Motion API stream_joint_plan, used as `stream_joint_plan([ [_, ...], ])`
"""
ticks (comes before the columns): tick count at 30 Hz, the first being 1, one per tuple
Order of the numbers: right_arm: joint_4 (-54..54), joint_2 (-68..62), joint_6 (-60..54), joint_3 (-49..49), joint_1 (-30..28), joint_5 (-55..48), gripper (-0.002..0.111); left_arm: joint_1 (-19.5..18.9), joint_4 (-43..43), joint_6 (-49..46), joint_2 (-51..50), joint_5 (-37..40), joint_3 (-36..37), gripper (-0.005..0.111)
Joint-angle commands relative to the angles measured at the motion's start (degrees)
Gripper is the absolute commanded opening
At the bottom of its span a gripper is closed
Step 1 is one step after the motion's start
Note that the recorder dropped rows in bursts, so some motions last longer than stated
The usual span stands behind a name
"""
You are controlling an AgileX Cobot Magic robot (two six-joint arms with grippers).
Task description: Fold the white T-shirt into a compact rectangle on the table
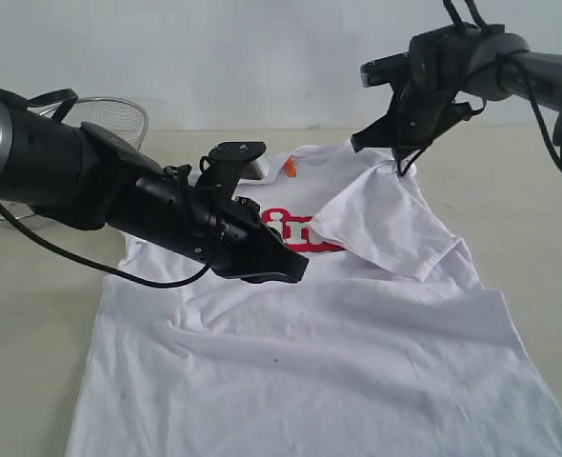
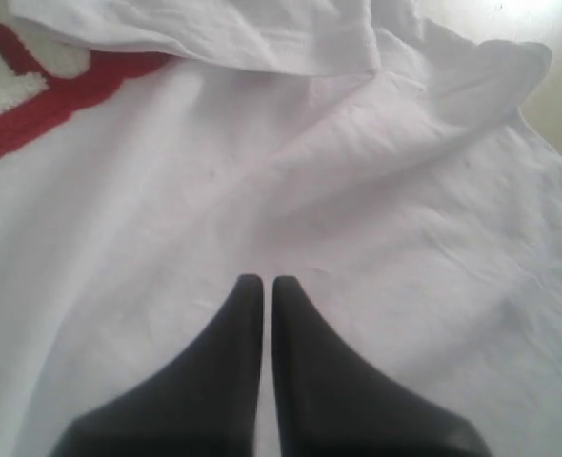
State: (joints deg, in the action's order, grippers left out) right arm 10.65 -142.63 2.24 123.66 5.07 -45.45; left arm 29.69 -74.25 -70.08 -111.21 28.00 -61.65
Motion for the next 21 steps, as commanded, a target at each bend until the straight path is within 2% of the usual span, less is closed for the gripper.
stream_joint_plan([
  [1,6.4,0.3,3.3,0.5,-1.9,-0.7,0.000,0.3,0.2,-0.1,-0.1,1.1,-0.2,0.005],
  [5,6.3,1.0,2.1,0.5,-2.9,-4.6,0.000,0.3,0.2,-0.1,-0.1,1.0,-0.2,0.005],
  [12,4.1,4.1,-14.9,0.5,-2.9,-9.3,0.000,0.3,-1.4,-0.3,-0.8,-1.3,-0.4,0.005],
  [18,-3.9,4.8,-24.7,0.5,-2.9,-10.5,0.001,2.9,-6.5,-8.0,-4.2,2.6,-3.8,0.005],
  [21,-7.4,4.8,-25.7,0.5,-2.9,-11.8,0.014,4.4,-6.7,-8.4,-5.1,1.4,-6.6,0.005],
])
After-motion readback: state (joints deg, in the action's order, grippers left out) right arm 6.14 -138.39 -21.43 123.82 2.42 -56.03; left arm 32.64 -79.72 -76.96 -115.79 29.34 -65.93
